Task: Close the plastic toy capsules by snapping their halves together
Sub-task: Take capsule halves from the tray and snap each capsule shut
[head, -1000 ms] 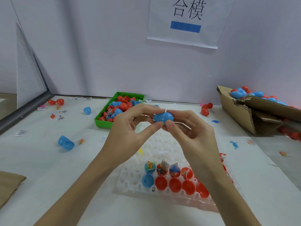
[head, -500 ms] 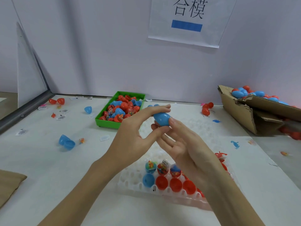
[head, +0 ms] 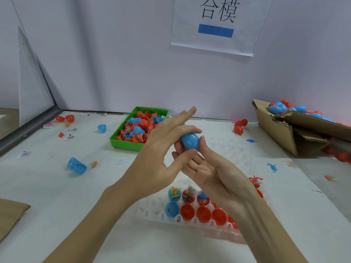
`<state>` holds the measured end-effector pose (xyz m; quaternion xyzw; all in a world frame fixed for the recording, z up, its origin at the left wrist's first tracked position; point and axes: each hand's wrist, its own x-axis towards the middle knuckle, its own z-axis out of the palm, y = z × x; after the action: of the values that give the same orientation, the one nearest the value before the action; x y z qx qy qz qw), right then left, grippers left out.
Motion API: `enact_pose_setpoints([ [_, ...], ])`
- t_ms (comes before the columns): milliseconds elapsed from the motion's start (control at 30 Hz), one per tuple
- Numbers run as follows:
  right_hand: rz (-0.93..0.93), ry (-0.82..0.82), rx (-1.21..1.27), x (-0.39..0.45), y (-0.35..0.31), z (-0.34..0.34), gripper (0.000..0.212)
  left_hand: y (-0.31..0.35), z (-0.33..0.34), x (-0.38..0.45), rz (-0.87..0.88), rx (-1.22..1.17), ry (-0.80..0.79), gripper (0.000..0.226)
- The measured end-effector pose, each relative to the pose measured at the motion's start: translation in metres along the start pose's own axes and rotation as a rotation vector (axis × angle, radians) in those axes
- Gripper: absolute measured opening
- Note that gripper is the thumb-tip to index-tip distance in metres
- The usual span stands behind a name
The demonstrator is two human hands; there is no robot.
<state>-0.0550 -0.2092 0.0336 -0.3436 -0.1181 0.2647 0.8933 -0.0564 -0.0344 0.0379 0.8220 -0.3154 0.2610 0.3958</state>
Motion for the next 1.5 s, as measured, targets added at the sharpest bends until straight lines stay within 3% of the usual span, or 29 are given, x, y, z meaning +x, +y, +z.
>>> enact_pose_setpoints([
  [100,0.011,-0.036,0.062,0.0007,0.0054,0.0030,0.043,0.0014,0.0020,-0.0020,-0.024,-0.023,0.036,0.046],
  [233,0.021,-0.044,0.128,0.0005,0.0093,0.0039,0.049,0.0020,0.0015,-0.0024,0.013,0.026,0.107,0.035],
  [667,-0.095,0.034,-0.098,-0.0024,0.0106,0.0049,0.041,-0.0002,-0.0011,-0.0022,0.142,0.091,0.096,0.041],
  [900,-0.046,0.024,-0.070,-0.0009,0.0097,0.0039,0.035,-0.0044,0.0047,-0.0038,-0.072,-0.146,-0.036,0.049],
  [1033,-0.028,-0.017,-0.079,-0.0003,0.0062,0.0055,0.036,-0.0047,0.0042,-0.0028,-0.075,-0.130,0.036,0.046],
  [1333,-0.099,0.065,-0.128,-0.0023,0.0081,0.0073,0.046,-0.0053,0.0014,-0.0019,-0.076,-0.204,0.013,0.039],
  [1500,-0.128,0.092,-0.221,-0.0017,0.0013,0.0049,0.043,-0.0054,-0.0003,-0.0002,-0.111,-0.203,-0.045,0.052],
])
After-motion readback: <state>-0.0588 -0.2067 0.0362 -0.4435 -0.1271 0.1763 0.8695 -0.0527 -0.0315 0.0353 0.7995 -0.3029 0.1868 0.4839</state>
